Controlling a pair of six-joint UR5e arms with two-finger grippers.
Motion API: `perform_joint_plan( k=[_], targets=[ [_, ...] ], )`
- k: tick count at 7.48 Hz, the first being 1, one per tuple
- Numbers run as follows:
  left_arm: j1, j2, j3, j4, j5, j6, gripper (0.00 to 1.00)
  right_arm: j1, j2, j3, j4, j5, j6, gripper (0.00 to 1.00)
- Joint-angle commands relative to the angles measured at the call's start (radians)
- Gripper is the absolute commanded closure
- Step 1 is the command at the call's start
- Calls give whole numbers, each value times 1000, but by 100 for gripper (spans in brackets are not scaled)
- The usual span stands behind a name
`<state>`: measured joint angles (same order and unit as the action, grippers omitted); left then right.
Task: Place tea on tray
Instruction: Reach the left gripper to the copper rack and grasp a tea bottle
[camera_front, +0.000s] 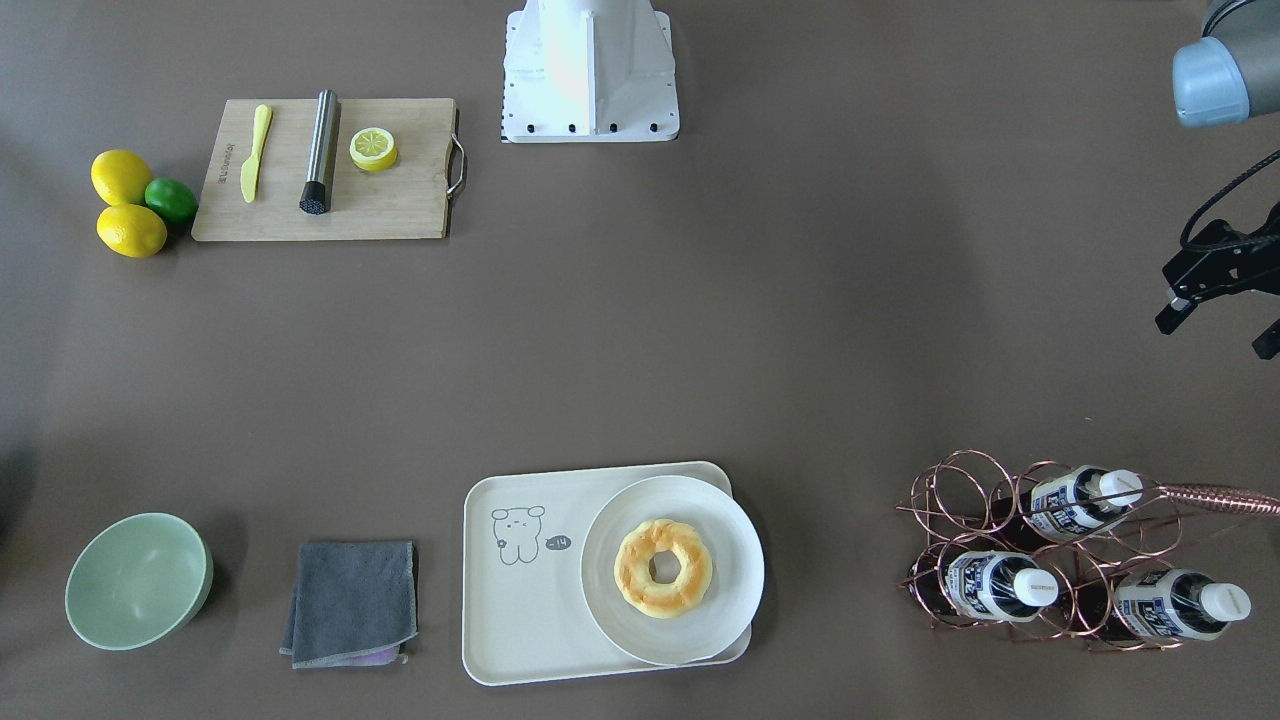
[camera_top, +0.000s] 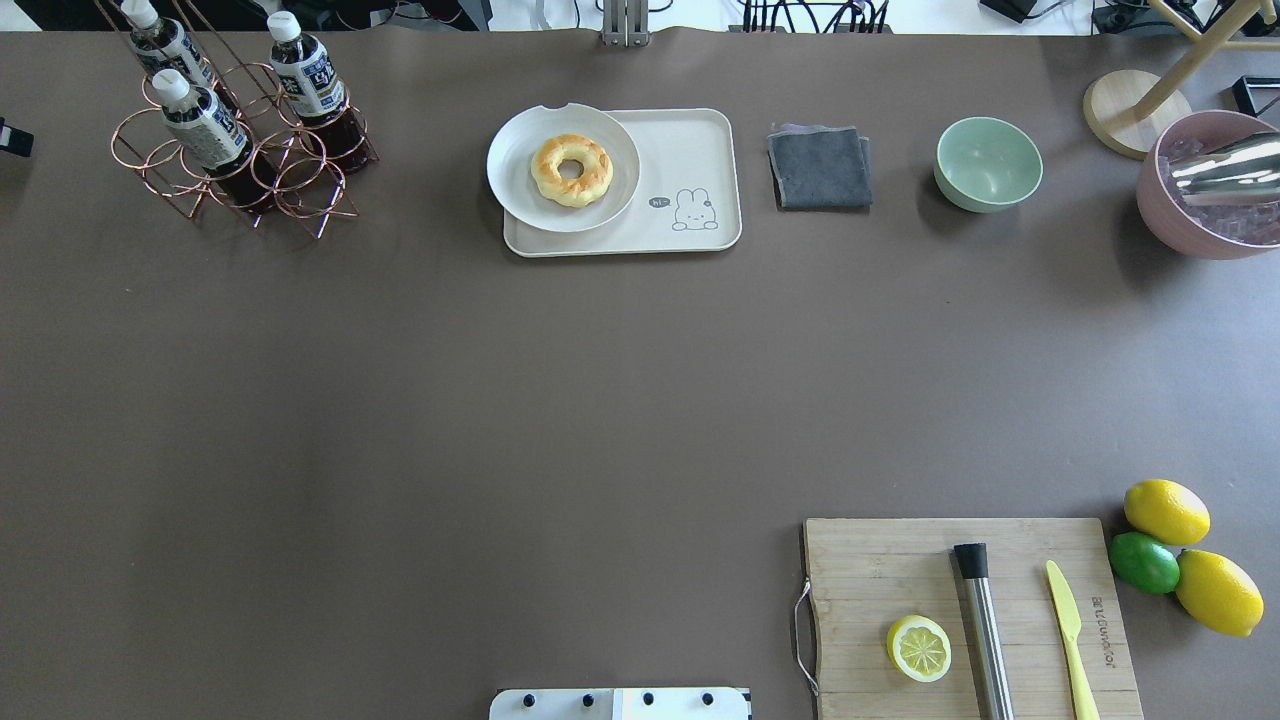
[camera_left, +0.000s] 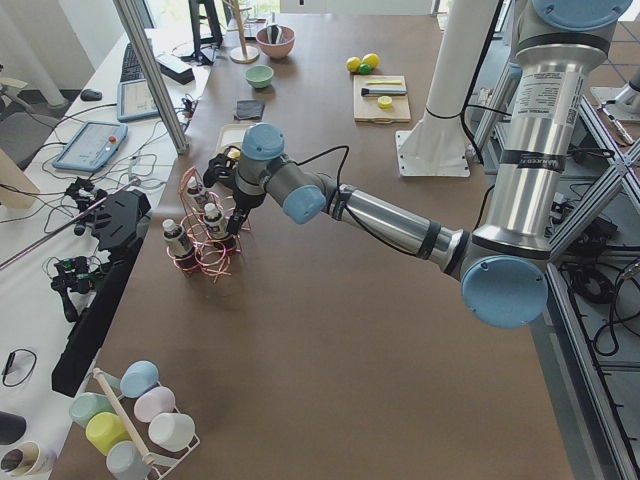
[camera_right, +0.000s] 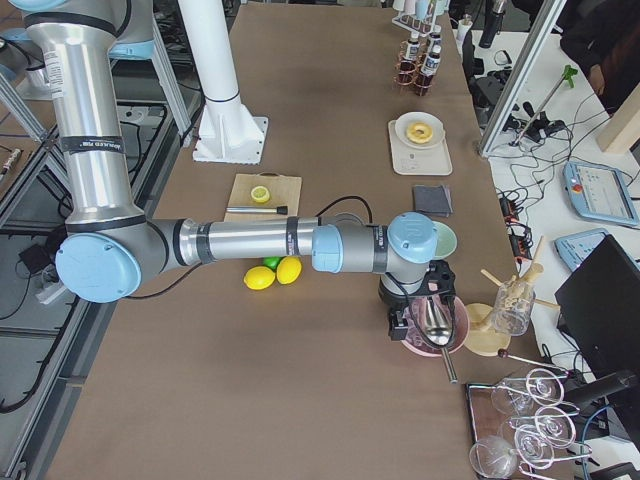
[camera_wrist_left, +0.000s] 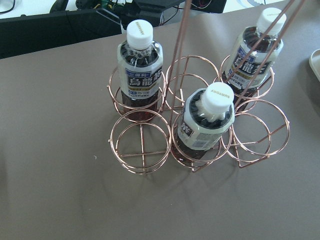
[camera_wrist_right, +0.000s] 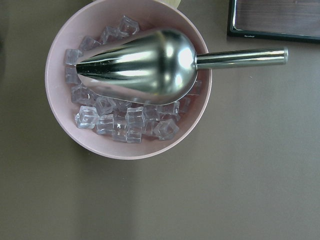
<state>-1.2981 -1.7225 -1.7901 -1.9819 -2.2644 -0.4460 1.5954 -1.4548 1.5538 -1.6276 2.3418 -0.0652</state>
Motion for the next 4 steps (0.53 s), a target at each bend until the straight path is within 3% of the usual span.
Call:
perform_joint_plan(
  k=[1,2,4],
  targets=[
    [26,-26,-8,-46,22,-107,1,5,-12,-9,0,1,-1,0],
    [29,-32,1,-51,41,-112,1,9,-19,-11,0,1,-1,0],
    [130,-54,6,-52,182,-118,1,11,-18,-11,2,1,-1,0]
  ],
)
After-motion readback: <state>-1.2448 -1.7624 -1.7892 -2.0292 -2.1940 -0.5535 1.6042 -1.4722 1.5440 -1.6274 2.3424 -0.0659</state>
